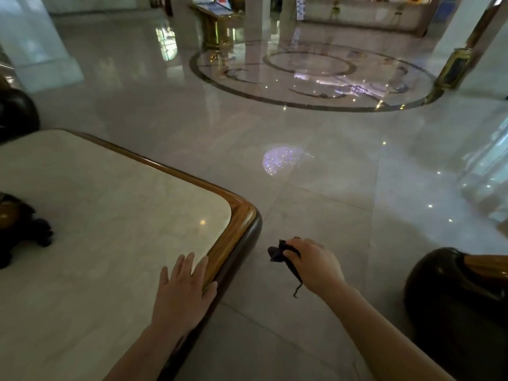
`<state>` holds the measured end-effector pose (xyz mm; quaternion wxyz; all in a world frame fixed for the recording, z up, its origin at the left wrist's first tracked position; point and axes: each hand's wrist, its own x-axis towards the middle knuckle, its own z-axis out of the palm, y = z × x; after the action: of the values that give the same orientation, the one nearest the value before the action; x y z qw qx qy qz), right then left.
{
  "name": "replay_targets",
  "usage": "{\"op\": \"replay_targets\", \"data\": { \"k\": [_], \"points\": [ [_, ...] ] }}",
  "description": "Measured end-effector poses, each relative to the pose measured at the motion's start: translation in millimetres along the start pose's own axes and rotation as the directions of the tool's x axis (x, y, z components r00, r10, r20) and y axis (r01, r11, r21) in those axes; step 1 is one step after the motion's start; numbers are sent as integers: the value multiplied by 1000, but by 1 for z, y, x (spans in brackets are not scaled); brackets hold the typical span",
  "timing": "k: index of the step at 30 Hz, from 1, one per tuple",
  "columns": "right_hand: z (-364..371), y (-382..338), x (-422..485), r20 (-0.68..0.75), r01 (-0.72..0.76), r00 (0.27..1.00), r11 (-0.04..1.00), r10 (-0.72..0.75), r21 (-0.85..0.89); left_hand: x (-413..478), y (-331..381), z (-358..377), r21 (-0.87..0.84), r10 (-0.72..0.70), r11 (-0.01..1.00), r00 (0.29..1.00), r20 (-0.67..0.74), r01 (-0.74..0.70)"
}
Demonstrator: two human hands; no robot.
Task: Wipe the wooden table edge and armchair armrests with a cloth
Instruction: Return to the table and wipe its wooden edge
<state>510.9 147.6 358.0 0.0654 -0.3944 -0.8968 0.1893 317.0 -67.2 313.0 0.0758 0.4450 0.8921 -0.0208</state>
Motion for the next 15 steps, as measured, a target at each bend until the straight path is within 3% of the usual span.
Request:
{"op": "replay_targets", "data": {
  "k": [8,15],
  "points": [
    [13,-23,87,119,182,976,983,-184,28,20,-13,-11,-60,-197,979,980,-10,196],
    [49,-65,149,197,231,950,969,-244,82,60,-57,0,-129,-270,955,963,-1,267]
  ]
}}
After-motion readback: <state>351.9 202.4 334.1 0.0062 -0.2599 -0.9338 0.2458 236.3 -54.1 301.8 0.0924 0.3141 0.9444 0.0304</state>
